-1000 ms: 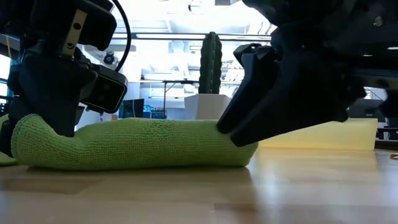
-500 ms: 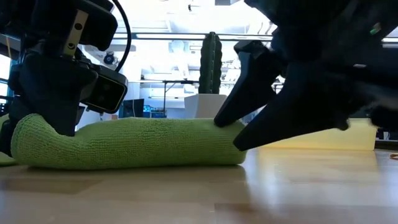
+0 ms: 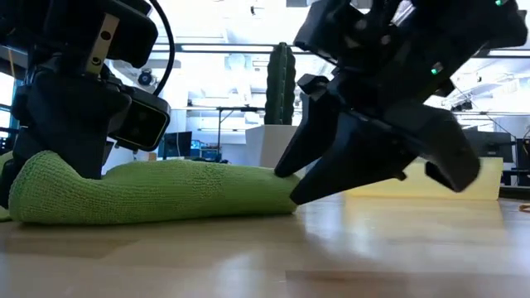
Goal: Roll microfiber towels into tight, uniform cylinder then place into a basket
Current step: Roll the green towel
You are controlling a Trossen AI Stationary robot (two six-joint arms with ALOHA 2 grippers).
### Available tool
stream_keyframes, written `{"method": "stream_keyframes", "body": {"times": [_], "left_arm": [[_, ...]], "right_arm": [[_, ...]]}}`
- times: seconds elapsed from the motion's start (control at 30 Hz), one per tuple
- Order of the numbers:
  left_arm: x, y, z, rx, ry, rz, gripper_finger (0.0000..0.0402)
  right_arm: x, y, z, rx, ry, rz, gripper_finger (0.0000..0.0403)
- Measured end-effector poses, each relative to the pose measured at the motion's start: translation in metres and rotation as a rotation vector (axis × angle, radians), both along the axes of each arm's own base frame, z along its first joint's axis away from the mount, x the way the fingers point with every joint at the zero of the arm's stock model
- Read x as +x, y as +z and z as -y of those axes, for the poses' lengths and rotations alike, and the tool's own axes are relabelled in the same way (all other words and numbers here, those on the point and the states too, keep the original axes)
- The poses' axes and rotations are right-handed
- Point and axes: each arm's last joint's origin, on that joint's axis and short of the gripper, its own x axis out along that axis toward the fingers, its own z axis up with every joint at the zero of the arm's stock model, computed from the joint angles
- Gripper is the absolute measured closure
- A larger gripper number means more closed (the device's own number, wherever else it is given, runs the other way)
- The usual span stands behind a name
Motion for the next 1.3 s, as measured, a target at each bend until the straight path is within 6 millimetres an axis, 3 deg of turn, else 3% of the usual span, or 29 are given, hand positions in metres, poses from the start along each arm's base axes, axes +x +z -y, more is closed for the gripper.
{"method": "stream_keyframes", "body": {"times": [0.27, 0.5, 0.87, 1.0, 1.2, 1.3], "left_arm": [[0.000, 0.000, 0.000, 0.002, -0.002, 0.001, 0.0396], [0.000, 0.000, 0.000, 0.002, -0.002, 0.001, 0.0396], [0.000, 0.000, 0.000, 0.000, -0.003, 0.001, 0.0396], [0.000, 0.000, 0.000, -0.009, -0.022, 0.002, 0.0396], [0.004, 0.003, 0.003, -0.018, -0.083, 0.008, 0.0396], [0.006, 0.004, 0.003, 0.008, -0.113, 0.033, 0.0391]], "right_arm": [[-0.005, 0.007, -0.011, -0.026, 0.062, 0.018, 0.0199], [-0.002, 0.007, -0.005, -0.041, 0.064, 0.017, 0.0199], [0.009, -0.015, 0.011, -0.084, 0.061, -0.038, 0.0204], [0.009, -0.016, 0.012, -0.075, 0.065, -0.045, 0.0249], [0.010, -0.018, 0.015, 0.055, 0.022, -0.072, 0.0374], [0.011, -0.018, 0.018, 0.158, 0.010, -0.100, 0.0389]]}}
